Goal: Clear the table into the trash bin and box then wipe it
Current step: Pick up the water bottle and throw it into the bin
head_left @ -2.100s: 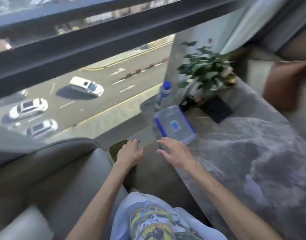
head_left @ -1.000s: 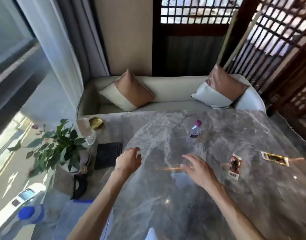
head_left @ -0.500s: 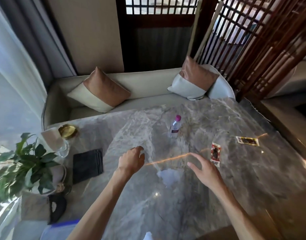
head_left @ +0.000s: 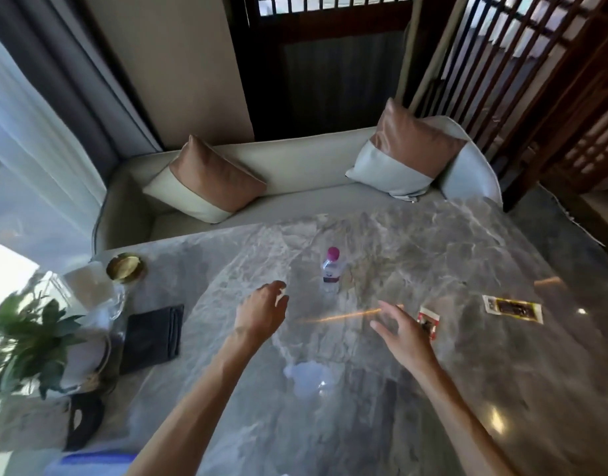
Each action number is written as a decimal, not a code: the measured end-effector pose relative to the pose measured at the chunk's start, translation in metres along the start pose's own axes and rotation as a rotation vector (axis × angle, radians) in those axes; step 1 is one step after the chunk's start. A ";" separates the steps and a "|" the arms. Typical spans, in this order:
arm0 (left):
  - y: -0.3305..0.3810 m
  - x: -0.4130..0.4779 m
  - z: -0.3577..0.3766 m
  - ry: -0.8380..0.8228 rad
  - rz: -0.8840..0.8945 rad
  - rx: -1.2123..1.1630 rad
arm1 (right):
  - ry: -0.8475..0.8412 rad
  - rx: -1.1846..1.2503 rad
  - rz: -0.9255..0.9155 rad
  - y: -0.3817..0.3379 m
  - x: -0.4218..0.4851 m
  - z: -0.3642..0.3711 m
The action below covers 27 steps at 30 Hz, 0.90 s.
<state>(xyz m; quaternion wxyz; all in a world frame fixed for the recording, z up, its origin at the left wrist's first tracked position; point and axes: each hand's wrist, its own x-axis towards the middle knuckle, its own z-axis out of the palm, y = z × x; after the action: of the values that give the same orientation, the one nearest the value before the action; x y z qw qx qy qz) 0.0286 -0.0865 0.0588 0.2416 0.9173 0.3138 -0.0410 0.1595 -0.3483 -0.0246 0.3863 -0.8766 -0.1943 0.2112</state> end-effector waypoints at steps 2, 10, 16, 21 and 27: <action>0.023 0.019 0.008 0.001 0.003 0.022 | -0.052 0.011 0.018 0.005 0.030 0.002; 0.109 0.115 0.055 -0.154 0.118 0.152 | -0.299 0.113 0.134 -0.019 0.127 0.033; 0.104 0.162 0.090 -0.215 0.143 0.236 | -0.374 0.174 0.065 -0.016 0.156 0.052; 0.075 0.160 0.070 -0.079 0.000 -0.320 | -0.428 0.141 0.000 -0.005 0.156 0.053; -0.018 0.069 0.016 0.080 -0.362 -1.139 | -0.583 0.409 -0.011 -0.025 0.128 0.034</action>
<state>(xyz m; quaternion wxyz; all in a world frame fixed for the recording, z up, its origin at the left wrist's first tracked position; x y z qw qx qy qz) 0.0743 -0.0430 0.0210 0.6726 0.5760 0.4467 0.1276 0.2445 -0.2481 -0.0545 0.4831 -0.6829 -0.2551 0.4849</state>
